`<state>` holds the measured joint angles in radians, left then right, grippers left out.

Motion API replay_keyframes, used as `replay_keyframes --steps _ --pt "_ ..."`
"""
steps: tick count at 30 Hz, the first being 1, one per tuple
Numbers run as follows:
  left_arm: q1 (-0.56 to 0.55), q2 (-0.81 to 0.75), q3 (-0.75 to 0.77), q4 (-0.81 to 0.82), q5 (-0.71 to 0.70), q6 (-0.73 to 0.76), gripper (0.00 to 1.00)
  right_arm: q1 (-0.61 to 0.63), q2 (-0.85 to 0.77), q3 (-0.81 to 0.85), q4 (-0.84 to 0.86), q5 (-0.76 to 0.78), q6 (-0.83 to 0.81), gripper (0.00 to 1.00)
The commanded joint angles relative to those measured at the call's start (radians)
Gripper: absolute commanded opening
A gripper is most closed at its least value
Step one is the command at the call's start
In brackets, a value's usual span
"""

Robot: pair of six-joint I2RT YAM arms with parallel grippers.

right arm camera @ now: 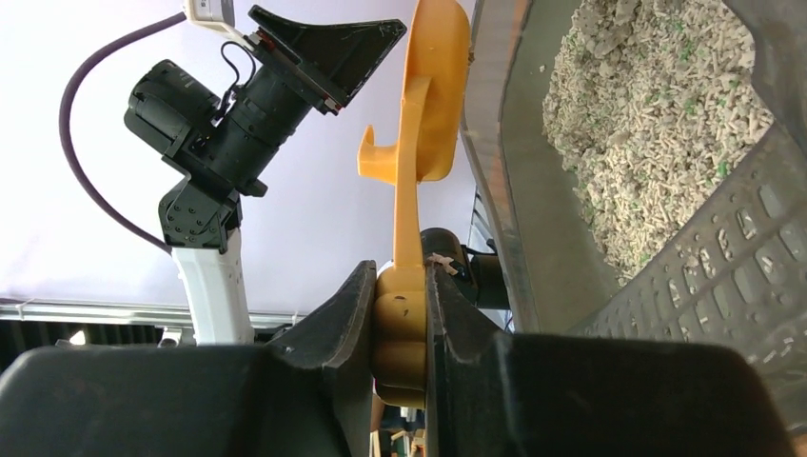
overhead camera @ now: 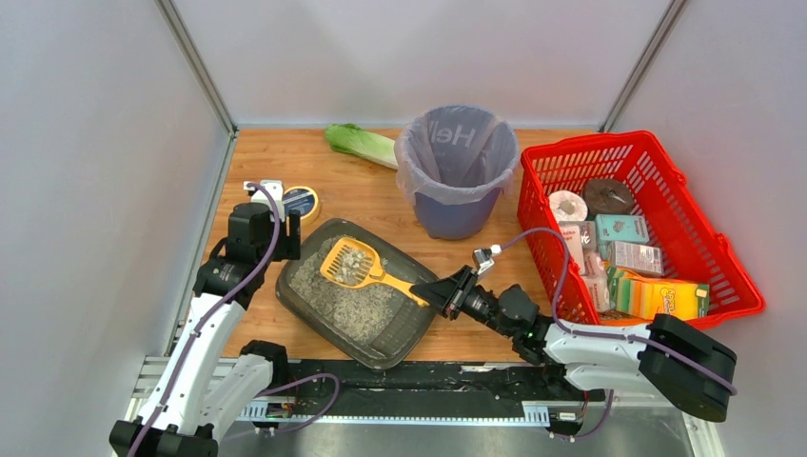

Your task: Clean the litter box

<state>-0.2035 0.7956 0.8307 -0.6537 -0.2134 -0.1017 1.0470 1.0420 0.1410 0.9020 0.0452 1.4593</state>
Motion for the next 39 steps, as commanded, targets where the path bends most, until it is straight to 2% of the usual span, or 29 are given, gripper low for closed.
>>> replay_keyframes --steps 1,4,5,6,7,8,9,10,11,12,15,19,27,33,39 --pt "-0.004 -0.013 0.004 0.031 0.003 0.005 0.78 -0.008 0.036 0.080 0.066 -0.091 -0.011 0.00" --pt "-0.004 -0.012 0.010 0.028 0.006 0.007 0.78 -0.018 -0.002 -0.024 0.104 0.075 0.073 0.00" --pt "-0.004 -0.010 0.010 0.028 0.005 0.005 0.78 -0.009 -0.002 -0.018 0.116 0.056 0.044 0.00" --pt "-0.005 -0.013 0.005 0.026 0.002 0.004 0.78 -0.005 0.016 0.067 0.098 0.004 -0.015 0.00" --pt "-0.004 -0.015 0.004 0.029 0.002 0.005 0.78 -0.002 0.023 0.107 0.021 -0.116 -0.048 0.00" --pt "-0.004 -0.015 0.004 0.029 0.003 0.004 0.78 -0.004 0.021 0.124 -0.010 -0.129 -0.056 0.00" --pt "-0.004 -0.012 0.007 0.031 0.005 0.005 0.78 -0.010 -0.008 0.114 -0.024 -0.108 -0.018 0.00" --pt "-0.004 -0.010 0.010 0.029 0.006 0.005 0.78 -0.015 -0.031 0.042 0.000 0.018 0.007 0.00" --pt "-0.004 -0.012 0.011 0.028 0.005 0.007 0.78 -0.012 -0.046 0.007 0.039 0.059 0.010 0.00" --pt "-0.004 -0.013 0.010 0.026 0.005 0.007 0.78 -0.012 -0.051 0.000 0.067 0.062 -0.005 0.00" --pt "-0.004 -0.018 0.004 0.031 0.003 0.005 0.78 -0.005 -0.048 0.101 -0.030 -0.074 -0.072 0.00" --pt "-0.004 -0.013 0.013 0.025 0.002 0.008 0.78 -0.007 -0.098 0.063 -0.031 0.016 -0.071 0.00" --pt "-0.004 -0.021 0.010 0.026 0.000 0.007 0.78 -0.008 -0.218 0.072 -0.181 0.039 -0.066 0.00" --pt "-0.004 -0.027 0.010 0.023 -0.018 -0.001 0.78 -0.005 -0.312 0.189 -0.392 0.038 -0.161 0.00" --pt "-0.004 -0.032 0.010 0.020 -0.035 -0.003 0.78 -0.008 -0.330 0.267 -0.465 0.054 -0.205 0.00"
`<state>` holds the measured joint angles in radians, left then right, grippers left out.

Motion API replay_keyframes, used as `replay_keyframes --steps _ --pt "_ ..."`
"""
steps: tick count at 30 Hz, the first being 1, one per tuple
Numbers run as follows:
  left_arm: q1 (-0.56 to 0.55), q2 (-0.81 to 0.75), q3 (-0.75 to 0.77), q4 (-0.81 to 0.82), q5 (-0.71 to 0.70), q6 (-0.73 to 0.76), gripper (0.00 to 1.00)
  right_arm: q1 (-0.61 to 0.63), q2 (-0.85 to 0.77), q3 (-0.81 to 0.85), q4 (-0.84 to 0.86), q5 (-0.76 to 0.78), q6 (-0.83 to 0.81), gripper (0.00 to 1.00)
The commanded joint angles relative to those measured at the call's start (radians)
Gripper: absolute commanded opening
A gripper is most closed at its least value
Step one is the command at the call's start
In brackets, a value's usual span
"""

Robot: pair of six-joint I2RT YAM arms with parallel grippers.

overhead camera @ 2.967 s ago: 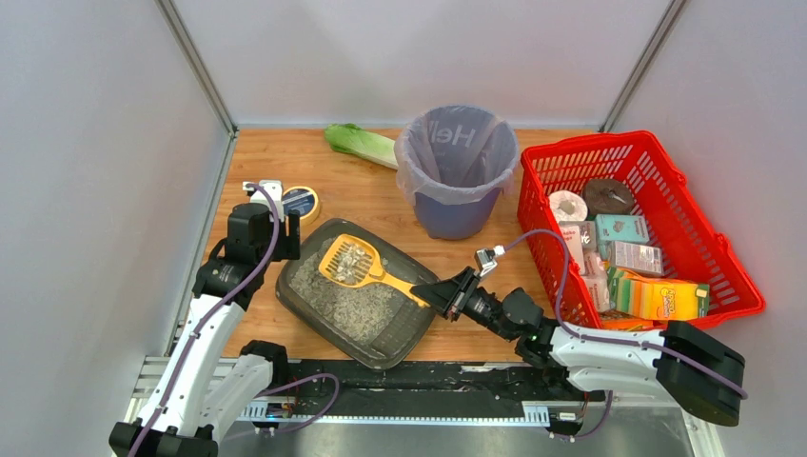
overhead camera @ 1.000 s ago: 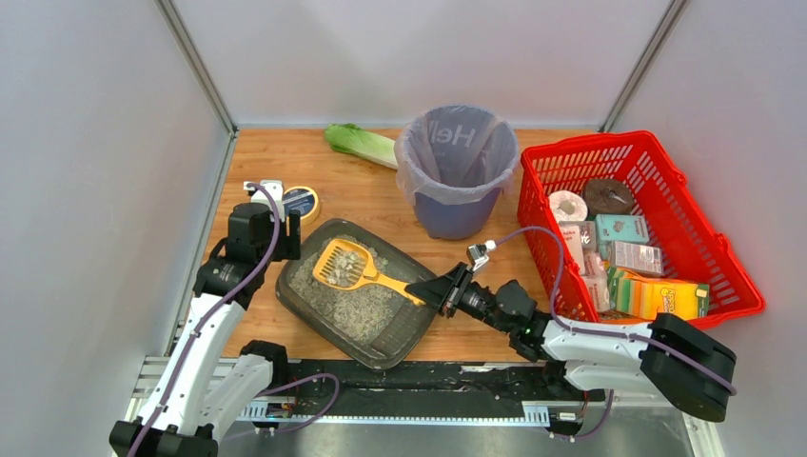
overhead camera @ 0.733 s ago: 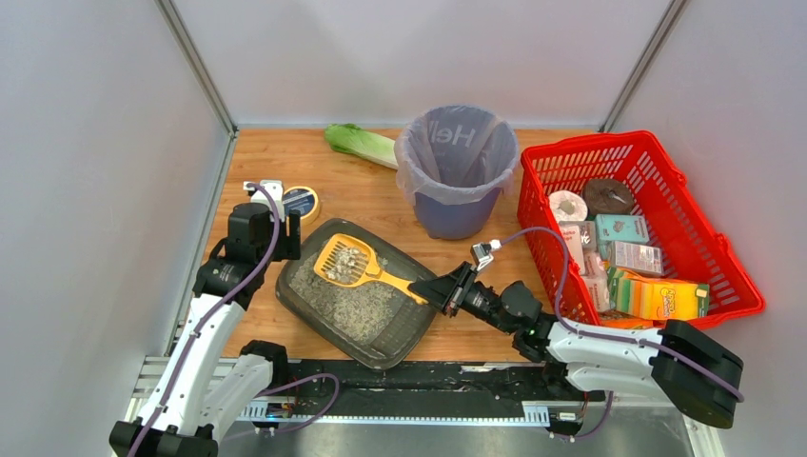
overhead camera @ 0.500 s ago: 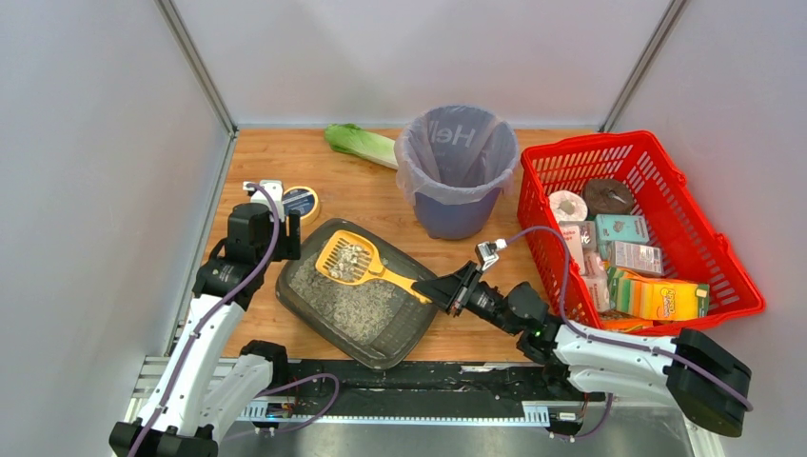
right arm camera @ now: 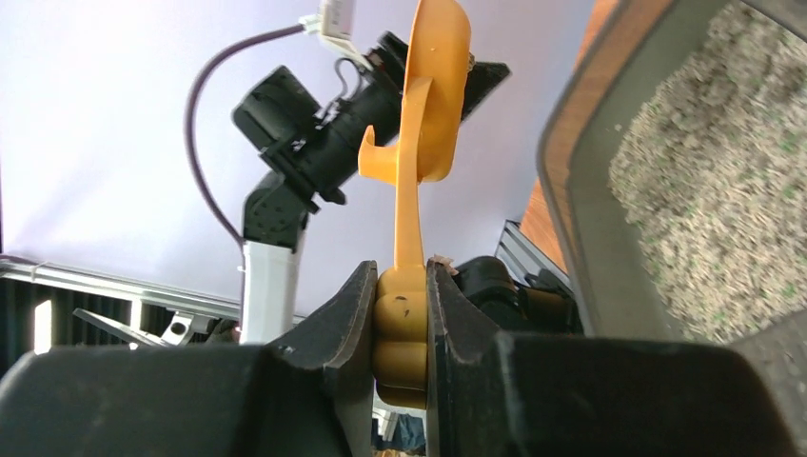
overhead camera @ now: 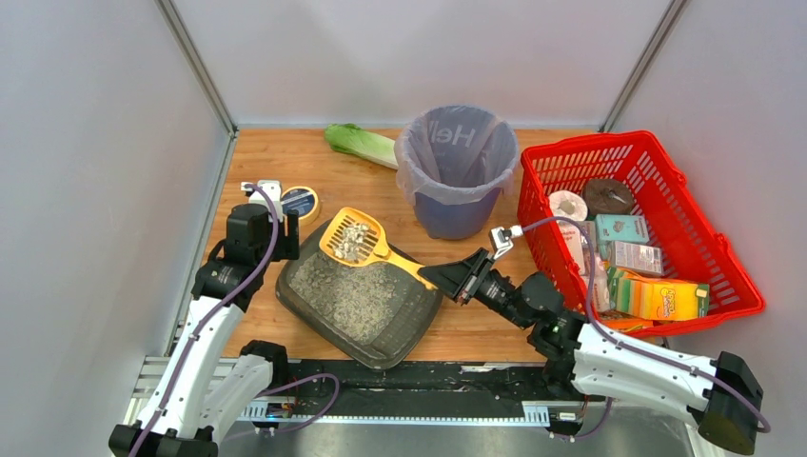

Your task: Clean the litter box

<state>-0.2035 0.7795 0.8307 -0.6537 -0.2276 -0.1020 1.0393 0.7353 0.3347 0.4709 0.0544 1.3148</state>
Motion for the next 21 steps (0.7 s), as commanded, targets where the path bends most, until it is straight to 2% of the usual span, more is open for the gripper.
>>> replay_keyframes --steps 1,8,9,15,21 --pt "-0.004 -0.017 0.010 0.020 -0.021 -0.002 0.78 -0.016 -0.022 0.079 -0.031 0.042 -0.055 0.00" --pt "-0.004 -0.023 0.010 0.020 -0.016 -0.007 0.78 -0.104 0.065 0.141 0.083 -0.039 0.000 0.00" --pt "-0.004 -0.025 0.011 0.020 -0.016 -0.005 0.78 -0.116 0.075 0.162 0.081 -0.095 -0.002 0.00" --pt "-0.004 -0.026 0.010 0.020 0.005 -0.010 0.78 -0.295 0.131 0.306 0.025 -0.256 -0.014 0.00" --pt "-0.005 -0.025 0.013 0.020 0.013 -0.008 0.78 -0.478 0.148 0.359 0.014 -0.365 0.047 0.00"
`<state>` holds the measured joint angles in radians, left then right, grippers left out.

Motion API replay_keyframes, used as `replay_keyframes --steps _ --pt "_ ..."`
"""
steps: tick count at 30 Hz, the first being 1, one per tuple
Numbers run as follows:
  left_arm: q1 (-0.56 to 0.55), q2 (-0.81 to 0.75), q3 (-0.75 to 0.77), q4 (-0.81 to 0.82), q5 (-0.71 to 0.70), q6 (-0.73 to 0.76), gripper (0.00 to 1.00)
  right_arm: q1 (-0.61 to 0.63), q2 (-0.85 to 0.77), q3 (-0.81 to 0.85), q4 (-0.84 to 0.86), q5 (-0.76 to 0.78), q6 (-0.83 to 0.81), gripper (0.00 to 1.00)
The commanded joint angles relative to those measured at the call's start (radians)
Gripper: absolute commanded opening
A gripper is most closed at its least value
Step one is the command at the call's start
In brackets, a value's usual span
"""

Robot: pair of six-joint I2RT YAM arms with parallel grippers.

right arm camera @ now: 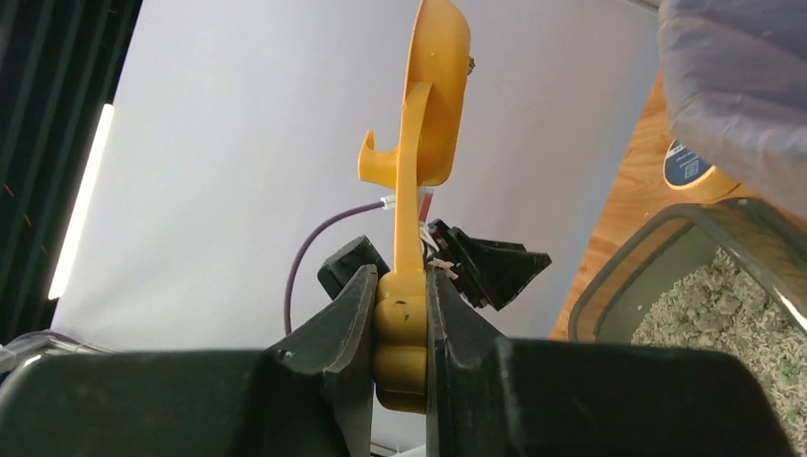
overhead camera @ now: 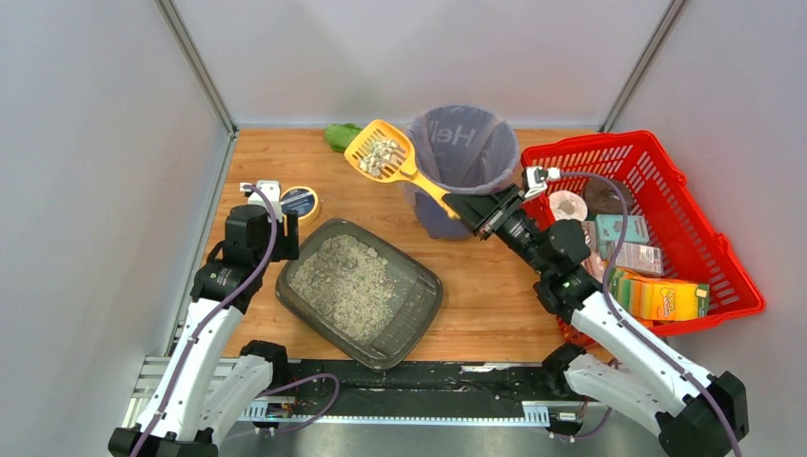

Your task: Clean the litter box

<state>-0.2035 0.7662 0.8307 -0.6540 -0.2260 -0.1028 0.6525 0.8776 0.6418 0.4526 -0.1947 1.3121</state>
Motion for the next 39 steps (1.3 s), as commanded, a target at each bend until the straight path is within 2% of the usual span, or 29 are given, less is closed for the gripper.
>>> replay_keyframes --steps 1,4,7,9,10,12,17,20,27,31,39 --pt "-0.004 -0.011 0.013 0.021 0.011 -0.009 0.78 -0.140 0.001 0.055 0.035 -0.127 0.064 0.00" --pt "-0.004 -0.010 0.013 0.021 0.014 -0.009 0.78 -0.230 -0.028 0.055 0.040 -0.158 0.094 0.00" --pt "-0.004 -0.011 0.013 0.019 0.016 -0.009 0.78 -0.303 -0.069 0.059 -0.026 -0.150 0.060 0.00" --pt "-0.004 -0.013 0.015 0.019 0.016 -0.008 0.78 -0.333 -0.112 0.084 -0.130 -0.126 0.014 0.00" --pt "-0.004 -0.013 0.015 0.019 0.016 -0.009 0.78 -0.338 -0.124 0.096 -0.178 -0.111 -0.063 0.00" --pt "-0.005 -0.013 0.015 0.019 0.019 -0.008 0.78 -0.340 -0.155 0.154 -0.340 -0.057 -0.144 0.00" --pt "-0.004 -0.011 0.016 0.020 0.022 -0.006 0.78 -0.343 -0.152 0.317 -0.699 0.004 -0.428 0.00" --pt "-0.004 -0.011 0.016 0.019 0.027 -0.006 0.78 -0.343 -0.143 0.397 -0.823 0.064 -0.519 0.00" --pt "-0.004 -0.016 0.016 0.019 0.040 -0.008 0.78 -0.343 -0.135 0.440 -0.870 0.193 -0.651 0.00" --pt "-0.004 -0.018 0.016 0.019 0.042 -0.008 0.78 -0.341 -0.105 0.449 -0.850 0.155 -0.816 0.00" --pt "-0.004 -0.008 0.016 0.021 0.042 -0.008 0.78 -0.335 -0.117 0.458 -0.879 0.095 -1.030 0.00"
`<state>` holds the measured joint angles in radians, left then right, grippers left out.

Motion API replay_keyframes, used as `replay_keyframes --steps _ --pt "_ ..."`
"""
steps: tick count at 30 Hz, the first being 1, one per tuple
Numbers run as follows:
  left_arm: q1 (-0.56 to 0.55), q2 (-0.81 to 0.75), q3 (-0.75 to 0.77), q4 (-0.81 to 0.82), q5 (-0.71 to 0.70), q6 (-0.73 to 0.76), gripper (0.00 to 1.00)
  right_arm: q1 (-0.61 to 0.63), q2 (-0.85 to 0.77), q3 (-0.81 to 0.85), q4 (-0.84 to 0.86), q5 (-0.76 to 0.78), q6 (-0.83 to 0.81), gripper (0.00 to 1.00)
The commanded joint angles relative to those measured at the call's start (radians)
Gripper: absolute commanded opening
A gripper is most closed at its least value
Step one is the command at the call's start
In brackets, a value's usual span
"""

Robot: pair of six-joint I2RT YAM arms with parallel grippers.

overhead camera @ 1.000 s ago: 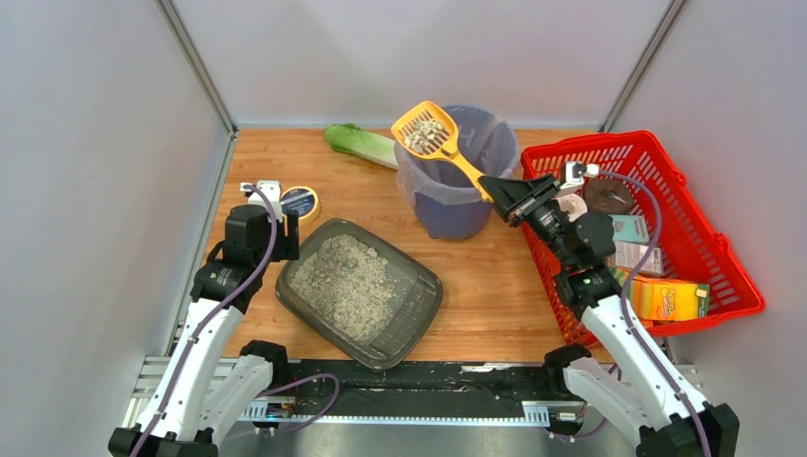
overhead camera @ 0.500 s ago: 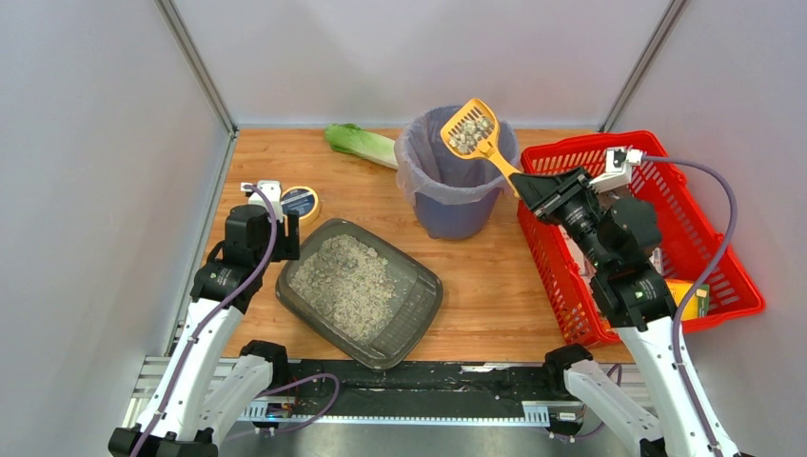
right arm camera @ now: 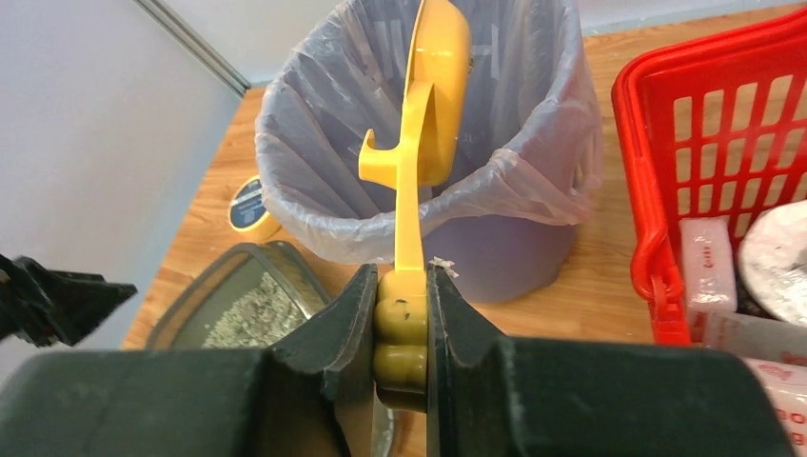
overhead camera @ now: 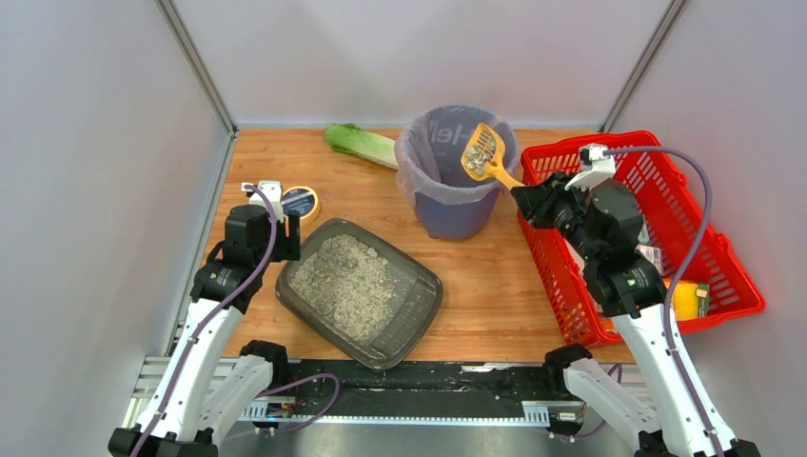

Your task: Clean the litter box

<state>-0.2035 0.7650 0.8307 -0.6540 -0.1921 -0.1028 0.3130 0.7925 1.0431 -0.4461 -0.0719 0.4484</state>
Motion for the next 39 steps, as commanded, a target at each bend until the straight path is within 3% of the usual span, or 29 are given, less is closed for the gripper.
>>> replay_keyframes --steps 1,10,17,22,32,39 --pt "-0.004 -0.006 0.016 0.021 0.008 -0.006 0.78 0.006 -0.035 0.058 0.020 -0.035 -0.181 0.00" --pt "-0.004 -0.001 0.019 0.016 0.005 -0.005 0.78 0.104 0.033 0.113 -0.023 -0.034 -0.397 0.00" --pt "-0.004 -0.006 0.018 0.019 0.006 -0.005 0.78 0.421 0.102 0.155 -0.082 0.392 -0.698 0.00" --pt "-0.004 -0.010 0.016 0.017 0.003 -0.005 0.78 0.445 0.128 0.147 -0.072 0.501 -0.775 0.00" --pt "-0.004 -0.001 0.018 0.017 0.003 -0.005 0.78 0.446 -0.062 0.025 0.124 0.388 -0.781 0.00" --pt "-0.004 0.000 0.016 0.017 0.008 -0.005 0.78 0.445 -0.119 -0.014 0.135 0.397 -0.712 0.00"
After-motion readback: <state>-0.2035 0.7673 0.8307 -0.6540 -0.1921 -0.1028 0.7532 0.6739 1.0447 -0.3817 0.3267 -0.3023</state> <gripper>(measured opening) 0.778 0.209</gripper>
